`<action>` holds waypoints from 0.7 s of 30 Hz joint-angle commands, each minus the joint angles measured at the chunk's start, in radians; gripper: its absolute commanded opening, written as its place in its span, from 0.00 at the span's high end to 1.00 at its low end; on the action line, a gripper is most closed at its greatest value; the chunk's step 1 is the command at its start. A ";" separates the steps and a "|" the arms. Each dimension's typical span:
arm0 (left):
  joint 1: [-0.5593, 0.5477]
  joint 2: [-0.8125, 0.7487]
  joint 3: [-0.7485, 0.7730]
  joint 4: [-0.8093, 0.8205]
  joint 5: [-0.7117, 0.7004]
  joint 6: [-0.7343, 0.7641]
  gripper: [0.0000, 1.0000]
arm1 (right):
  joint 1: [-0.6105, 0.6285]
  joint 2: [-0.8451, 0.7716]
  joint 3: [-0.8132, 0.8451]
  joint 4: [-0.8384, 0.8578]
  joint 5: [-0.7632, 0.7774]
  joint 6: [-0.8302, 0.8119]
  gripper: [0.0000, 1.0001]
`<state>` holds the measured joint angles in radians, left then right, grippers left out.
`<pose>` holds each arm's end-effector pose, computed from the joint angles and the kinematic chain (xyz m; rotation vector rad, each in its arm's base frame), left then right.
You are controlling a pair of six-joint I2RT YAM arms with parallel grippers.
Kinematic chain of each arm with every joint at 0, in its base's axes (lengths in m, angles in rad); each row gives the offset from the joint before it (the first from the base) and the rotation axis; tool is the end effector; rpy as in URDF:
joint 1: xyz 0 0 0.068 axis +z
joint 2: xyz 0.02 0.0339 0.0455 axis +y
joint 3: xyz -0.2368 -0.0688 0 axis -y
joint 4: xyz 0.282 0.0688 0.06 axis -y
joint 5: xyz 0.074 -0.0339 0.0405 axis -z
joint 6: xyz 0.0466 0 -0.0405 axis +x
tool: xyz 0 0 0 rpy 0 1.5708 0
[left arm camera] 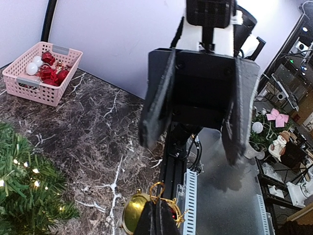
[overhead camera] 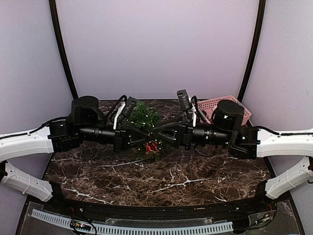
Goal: Decorate the small christmas tree
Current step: Pass from the left arm to the right
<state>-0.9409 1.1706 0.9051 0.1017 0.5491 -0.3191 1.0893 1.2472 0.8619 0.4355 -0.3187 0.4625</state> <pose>0.1735 -0.2792 0.2969 0.9992 1.6465 -1.3625 0.1476 0.3140 0.2936 -0.7948 1.5237 1.4423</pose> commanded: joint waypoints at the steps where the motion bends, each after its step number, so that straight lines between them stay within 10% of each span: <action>1: -0.004 -0.028 0.019 -0.015 -0.069 0.018 1.00 | 0.037 0.029 0.054 -0.065 0.069 -0.030 0.54; 21: -0.005 -0.065 -0.026 0.030 -0.129 -0.008 1.00 | 0.074 0.088 0.080 -0.019 0.190 0.026 0.79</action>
<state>-0.9409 1.1309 0.8970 0.0998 0.4244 -0.3214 1.1534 1.3201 0.9192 0.3527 -0.1600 0.4664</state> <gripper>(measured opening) 0.010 0.215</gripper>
